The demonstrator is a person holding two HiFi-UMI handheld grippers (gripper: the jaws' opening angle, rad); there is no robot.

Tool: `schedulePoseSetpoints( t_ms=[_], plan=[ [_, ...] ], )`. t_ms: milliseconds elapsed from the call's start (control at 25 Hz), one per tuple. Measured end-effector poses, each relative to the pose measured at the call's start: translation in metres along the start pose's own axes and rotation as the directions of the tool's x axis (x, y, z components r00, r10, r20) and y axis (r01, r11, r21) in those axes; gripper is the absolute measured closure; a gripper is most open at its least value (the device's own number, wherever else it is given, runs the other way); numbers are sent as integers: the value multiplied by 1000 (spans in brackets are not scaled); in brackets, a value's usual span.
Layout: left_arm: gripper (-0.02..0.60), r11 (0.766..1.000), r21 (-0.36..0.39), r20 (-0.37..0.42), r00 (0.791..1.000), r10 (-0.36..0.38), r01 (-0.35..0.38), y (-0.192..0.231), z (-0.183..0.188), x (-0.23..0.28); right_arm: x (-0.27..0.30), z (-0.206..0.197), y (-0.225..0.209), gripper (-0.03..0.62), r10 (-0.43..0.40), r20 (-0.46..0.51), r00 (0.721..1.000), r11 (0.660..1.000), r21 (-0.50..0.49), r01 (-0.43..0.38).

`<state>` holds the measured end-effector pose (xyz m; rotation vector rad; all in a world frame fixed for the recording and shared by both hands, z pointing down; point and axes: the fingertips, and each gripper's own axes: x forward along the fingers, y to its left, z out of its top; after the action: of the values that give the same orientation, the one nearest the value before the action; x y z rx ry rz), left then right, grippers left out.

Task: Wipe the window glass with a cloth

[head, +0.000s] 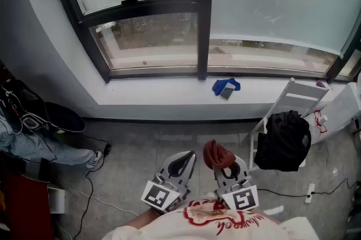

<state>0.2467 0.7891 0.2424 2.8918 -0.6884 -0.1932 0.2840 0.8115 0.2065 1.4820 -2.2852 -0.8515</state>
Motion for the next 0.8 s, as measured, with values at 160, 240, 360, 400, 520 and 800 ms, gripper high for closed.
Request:
schedulePoseSetpoints(
  t_ms=[160,240,360,400,520,800],
  plan=[
    [560,1000,5,8,1000,-4,4,3,5,-5,1,0,5,520,-5,-21,1000,1000,27,6],
    [560,1000,4,5,1000,-9,9,6,6,-8,2,-5,9,520,-37,-52,998,992,115,43],
    [560,1000,-4,0,1000,-16,16,10,5,-13,-1,-19,17,520,-115,-140,983,913,374,160],
    [560,1000,-6,1,1000,-18,18,12,5,-15,-2,-24,20,520,-137,-169,976,868,455,200],
    [560,1000,-2,2,1000,-21,21,17,7,-23,1,-28,28,520,-172,-213,962,768,582,266],
    [560,999,1,4,999,-34,34,35,14,-41,23,-14,41,520,-199,-179,964,766,585,267]
  ],
)
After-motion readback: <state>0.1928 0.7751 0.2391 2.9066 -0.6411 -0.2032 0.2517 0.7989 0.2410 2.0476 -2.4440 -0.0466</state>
